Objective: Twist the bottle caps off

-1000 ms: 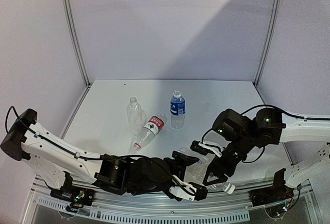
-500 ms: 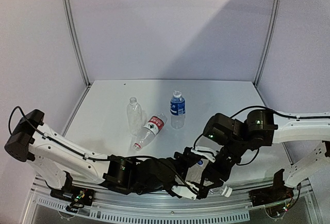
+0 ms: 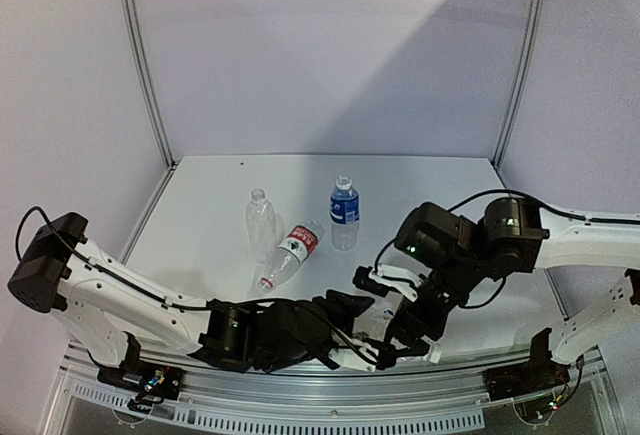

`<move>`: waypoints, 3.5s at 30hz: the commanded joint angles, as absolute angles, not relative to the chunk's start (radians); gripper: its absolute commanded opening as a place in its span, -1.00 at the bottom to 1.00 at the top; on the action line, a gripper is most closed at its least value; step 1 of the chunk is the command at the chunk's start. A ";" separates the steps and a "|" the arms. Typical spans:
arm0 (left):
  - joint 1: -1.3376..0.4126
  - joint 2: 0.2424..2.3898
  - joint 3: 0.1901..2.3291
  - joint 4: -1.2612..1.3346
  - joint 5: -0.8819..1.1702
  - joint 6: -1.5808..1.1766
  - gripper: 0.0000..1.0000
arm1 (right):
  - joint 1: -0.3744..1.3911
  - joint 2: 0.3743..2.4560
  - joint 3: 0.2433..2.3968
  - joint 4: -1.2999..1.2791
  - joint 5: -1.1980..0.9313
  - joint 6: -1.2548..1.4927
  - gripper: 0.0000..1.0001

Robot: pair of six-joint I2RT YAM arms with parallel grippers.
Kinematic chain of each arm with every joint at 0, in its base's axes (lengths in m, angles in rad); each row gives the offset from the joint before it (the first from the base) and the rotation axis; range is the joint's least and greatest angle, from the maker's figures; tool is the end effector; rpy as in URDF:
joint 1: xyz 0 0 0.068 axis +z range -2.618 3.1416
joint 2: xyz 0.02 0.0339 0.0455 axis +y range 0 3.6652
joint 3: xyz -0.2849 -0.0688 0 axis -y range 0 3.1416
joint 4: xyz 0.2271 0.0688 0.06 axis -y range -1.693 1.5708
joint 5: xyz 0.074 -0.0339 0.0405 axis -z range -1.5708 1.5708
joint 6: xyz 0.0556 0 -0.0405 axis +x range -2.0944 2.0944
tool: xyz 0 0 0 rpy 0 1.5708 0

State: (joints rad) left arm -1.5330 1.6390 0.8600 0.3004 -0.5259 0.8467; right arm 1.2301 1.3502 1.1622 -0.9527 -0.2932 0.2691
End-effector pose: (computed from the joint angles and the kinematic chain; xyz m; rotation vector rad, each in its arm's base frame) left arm 0.0412 -0.3502 0.2247 1.6966 1.0241 0.0959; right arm 0.0667 0.2363 0.2924 -1.4383 2.5548 0.7528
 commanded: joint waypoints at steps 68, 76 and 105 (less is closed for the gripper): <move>-1.284 1.330 0.512 0.566 -0.355 0.233 -0.65 | 0.922 1.435 1.426 -0.766 -0.571 0.479 -0.62; -1.284 1.358 0.557 0.470 -0.131 0.218 -0.61 | 0.923 1.372 1.425 -0.796 -0.351 0.002 -0.72; -1.282 1.364 0.630 0.367 0.291 0.108 -0.64 | 1.088 1.214 1.260 -0.704 -0.227 -0.870 0.17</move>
State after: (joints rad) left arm -1.2499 1.3933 0.6102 0.3149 0.2436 0.0460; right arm 1.1019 1.2617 1.2621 -0.8127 -0.2195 -0.9466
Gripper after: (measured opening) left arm 0.500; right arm 0.546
